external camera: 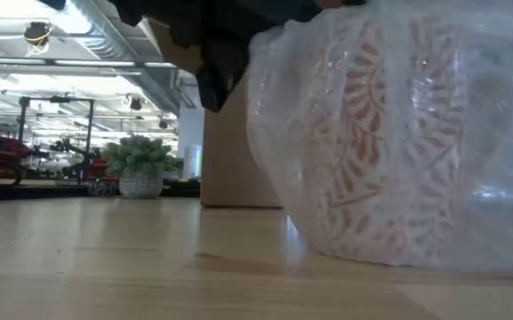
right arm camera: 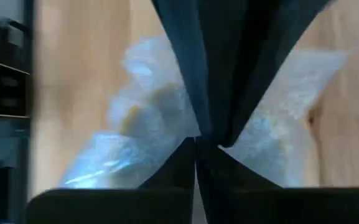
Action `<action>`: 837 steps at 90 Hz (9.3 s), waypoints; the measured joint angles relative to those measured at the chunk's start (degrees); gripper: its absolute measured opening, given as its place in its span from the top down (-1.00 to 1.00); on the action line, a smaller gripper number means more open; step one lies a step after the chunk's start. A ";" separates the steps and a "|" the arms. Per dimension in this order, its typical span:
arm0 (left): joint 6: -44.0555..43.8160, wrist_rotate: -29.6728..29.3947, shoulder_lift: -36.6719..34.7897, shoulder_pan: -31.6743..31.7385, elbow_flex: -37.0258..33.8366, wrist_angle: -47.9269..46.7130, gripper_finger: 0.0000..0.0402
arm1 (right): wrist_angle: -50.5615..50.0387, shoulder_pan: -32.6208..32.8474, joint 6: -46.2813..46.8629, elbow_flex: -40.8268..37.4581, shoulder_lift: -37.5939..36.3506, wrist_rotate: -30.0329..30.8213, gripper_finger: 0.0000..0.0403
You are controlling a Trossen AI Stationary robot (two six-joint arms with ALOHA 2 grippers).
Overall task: Wrap mug
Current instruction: Wrap the orange mug with transparent bubble wrap, then put the wrapped orange mug into the box
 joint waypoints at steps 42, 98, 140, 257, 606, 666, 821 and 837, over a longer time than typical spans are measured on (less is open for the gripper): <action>-0.04 -0.07 0.00 0.06 0.02 -0.22 1.00 | -3.95 -0.71 -1.82 2.34 -0.62 -4.77 1.00; -0.01 0.01 0.00 0.06 0.02 -0.17 1.00 | -2.76 -2.60 -0.34 1.99 3.62 -3.39 1.00; -0.01 -0.01 0.00 0.06 0.02 -0.15 1.00 | -7.12 -2.54 -2.10 5.56 2.35 -7.10 1.00; 0.03 -0.08 -0.17 -0.07 0.02 -0.98 1.00 | -3.56 -0.97 1.07 3.19 -5.19 -7.50 1.00; -2.82 3.23 1.79 1.72 0.70 1.25 1.00 | -9.61 -4.10 1.05 -1.30 -4.99 0.41 1.00; -2.64 4.51 1.73 1.74 0.72 0.76 1.00 | -6.90 -4.10 -2.69 0.33 0.38 -3.97 1.00; -20.38 -7.22 -13.09 -13.23 -2.36 -35.53 1.00 | -5.61 0.72 -7.04 3.63 7.26 -3.55 0.56; -19.09 -7.46 -13.09 -13.23 -2.34 -34.18 1.00 | -4.67 0.67 -9.08 3.64 7.25 -7.92 0.91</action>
